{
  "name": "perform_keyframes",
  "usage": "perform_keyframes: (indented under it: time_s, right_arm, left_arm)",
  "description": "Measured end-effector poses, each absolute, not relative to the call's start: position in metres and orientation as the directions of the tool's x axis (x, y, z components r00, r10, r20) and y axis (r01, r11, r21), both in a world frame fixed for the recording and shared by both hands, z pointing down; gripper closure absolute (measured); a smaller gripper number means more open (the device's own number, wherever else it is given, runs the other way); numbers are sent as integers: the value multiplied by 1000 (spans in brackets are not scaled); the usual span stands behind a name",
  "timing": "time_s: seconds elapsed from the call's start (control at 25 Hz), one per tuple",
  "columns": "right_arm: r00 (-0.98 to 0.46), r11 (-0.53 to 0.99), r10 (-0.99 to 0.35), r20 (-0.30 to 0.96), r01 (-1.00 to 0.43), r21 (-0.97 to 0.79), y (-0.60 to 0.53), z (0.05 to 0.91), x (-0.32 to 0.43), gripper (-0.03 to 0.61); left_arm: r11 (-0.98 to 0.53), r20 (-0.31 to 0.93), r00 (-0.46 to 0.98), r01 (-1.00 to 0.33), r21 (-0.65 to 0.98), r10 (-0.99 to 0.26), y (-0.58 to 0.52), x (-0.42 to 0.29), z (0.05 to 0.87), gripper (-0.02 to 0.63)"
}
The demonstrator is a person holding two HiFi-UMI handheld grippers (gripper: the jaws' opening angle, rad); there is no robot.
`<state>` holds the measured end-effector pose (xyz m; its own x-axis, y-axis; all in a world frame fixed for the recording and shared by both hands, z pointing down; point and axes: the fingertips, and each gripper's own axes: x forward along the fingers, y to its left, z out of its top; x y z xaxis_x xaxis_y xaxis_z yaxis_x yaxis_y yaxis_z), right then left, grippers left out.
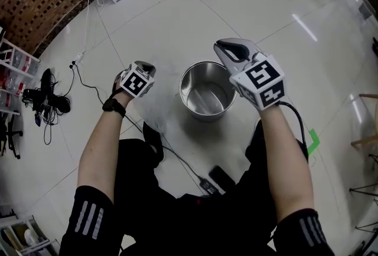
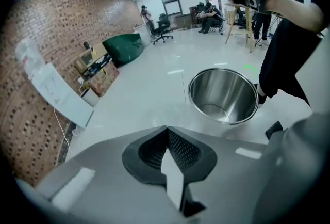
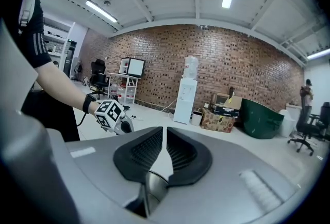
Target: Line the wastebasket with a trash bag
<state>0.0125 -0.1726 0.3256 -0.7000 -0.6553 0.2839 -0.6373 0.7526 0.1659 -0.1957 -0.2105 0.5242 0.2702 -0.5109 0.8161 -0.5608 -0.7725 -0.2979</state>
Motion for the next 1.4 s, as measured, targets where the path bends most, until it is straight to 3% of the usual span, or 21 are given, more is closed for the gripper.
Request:
perform_keyframes:
  time_s: [0.24, 0.48, 0.92, 1.16, 1.4]
  right_arm:
    - [-691, 741, -669, 274, -652, 163, -175, 322, 25, 548]
    - [-681, 728, -681, 268, -668, 153, -178, 320, 35, 548]
    - [-645, 746, -656, 392, -634, 206, -181, 360, 33, 548]
    - [-643, 774, -618, 452, -600, 204, -181, 387, 23, 548]
    - [-648, 847, -470, 599, -523, 100, -171, 450, 4, 426]
  left_arm:
    - [-792, 709, 409, -499, -353, -574, -208, -132, 452, 620]
    - [-849, 692, 505, -414, -330, -515, -180, -75, 436, 620]
    - [-979, 872, 446, -61, -196, -202, -91, -6, 541, 618]
    - [-997, 911, 407, 6, -72, -63, -65, 6, 587, 618]
    - [-999, 905, 423, 14, -45, -34, -59, 11, 589, 618]
